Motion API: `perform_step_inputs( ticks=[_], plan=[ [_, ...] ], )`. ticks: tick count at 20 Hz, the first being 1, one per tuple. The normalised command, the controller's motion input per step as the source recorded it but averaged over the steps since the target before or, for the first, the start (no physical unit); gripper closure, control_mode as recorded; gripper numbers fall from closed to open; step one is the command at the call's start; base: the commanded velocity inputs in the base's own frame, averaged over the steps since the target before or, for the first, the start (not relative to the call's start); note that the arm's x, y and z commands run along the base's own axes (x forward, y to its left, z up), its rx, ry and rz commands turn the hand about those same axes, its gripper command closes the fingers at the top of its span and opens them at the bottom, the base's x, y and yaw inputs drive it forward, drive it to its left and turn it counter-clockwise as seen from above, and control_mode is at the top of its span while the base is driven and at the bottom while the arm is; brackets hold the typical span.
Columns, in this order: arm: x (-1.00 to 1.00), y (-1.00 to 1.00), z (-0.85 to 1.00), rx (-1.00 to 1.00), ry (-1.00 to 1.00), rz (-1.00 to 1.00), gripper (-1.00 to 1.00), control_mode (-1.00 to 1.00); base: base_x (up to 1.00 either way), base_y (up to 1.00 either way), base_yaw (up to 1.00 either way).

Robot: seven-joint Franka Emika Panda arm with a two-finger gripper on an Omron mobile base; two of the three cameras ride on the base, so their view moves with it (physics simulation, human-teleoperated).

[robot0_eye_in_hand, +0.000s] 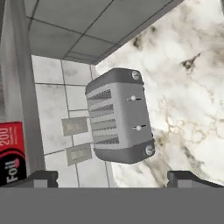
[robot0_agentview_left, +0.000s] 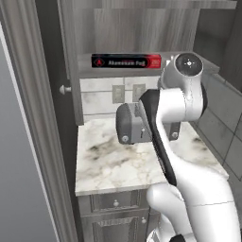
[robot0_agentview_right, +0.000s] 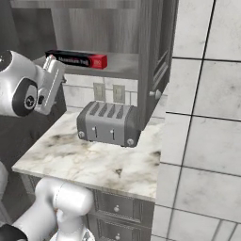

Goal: Retrieve the tupperware and aluminum foil from the cabinet and place them on the dining counter near the plate with avocado and lemon to prepare for storing leftovers.

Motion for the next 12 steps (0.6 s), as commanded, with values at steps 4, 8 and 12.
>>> perform_step_inputs(
  ticks=[4,8,12],
  plan=[
    [0.2,-0.24,0.52,0.45,0.07,-0.03,-1.0,-1.0,0.0,0.0,0.0],
    [0.09,-0.83,0.08,0.59,0.0,0.02,-1.0,-1.0,0.0,0.0,0.0],
    [0.31,-0.29,0.0,0.37,0.0,0.04,-1.0,-1.0,0.0,0.0,0.0]
  ],
)
